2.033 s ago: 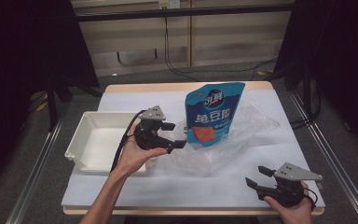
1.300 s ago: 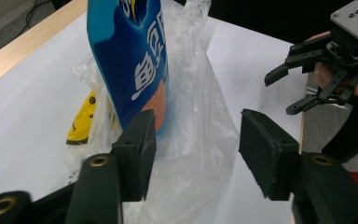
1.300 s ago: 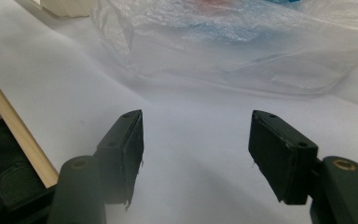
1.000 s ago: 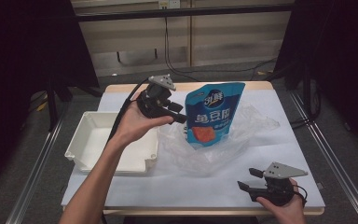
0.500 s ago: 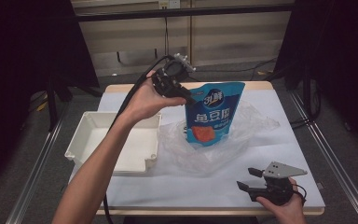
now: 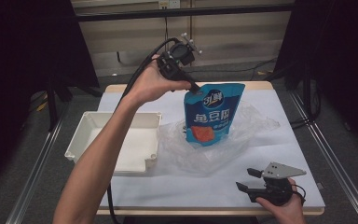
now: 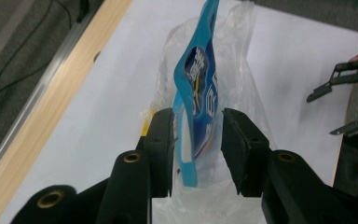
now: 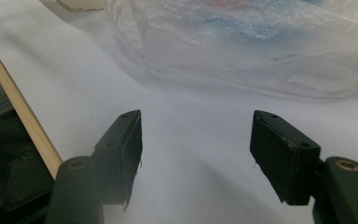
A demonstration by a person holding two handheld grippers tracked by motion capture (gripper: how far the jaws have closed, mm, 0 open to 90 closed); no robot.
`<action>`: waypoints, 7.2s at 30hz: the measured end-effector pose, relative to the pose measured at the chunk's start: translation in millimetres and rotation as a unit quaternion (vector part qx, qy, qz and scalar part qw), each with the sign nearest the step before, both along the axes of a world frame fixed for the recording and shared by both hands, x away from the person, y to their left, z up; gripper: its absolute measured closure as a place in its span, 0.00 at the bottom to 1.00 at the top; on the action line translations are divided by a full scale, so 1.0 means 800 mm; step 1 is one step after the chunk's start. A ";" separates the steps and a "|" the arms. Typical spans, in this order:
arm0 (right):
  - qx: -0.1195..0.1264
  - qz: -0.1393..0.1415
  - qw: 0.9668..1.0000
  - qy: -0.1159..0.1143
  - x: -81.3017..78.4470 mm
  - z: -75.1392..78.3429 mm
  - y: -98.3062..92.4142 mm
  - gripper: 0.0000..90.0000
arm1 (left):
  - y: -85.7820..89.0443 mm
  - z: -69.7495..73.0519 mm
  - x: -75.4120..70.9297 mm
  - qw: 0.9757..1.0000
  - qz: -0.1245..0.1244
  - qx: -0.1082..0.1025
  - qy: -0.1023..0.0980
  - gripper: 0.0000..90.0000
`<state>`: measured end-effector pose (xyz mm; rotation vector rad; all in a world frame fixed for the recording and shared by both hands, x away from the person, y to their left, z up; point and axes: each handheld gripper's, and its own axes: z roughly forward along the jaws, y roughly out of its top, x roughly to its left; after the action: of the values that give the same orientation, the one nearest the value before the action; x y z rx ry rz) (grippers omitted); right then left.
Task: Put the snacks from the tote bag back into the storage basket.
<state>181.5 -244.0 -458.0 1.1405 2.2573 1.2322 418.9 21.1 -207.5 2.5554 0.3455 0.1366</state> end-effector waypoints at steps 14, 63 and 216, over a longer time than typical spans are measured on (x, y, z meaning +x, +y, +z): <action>0.002 0.007 1.000 -0.001 -0.001 0.000 -0.002 0.38 | -0.053 -0.017 0.025 0.998 -0.006 0.062 0.021 0.64; -0.013 -0.002 1.000 -0.004 0.002 -0.001 -0.003 0.37 | -0.100 -0.060 0.034 0.990 -0.047 0.119 0.051 1.00; 0.009 0.014 1.000 0.007 0.006 -0.002 0.001 0.34 | 0.221 -0.065 0.085 0.995 0.051 0.083 -0.003 0.67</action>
<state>185.9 -243.0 -459.5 1.1313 2.2833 1.2605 486.7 198.0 -259.9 2.7005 0.4824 0.2190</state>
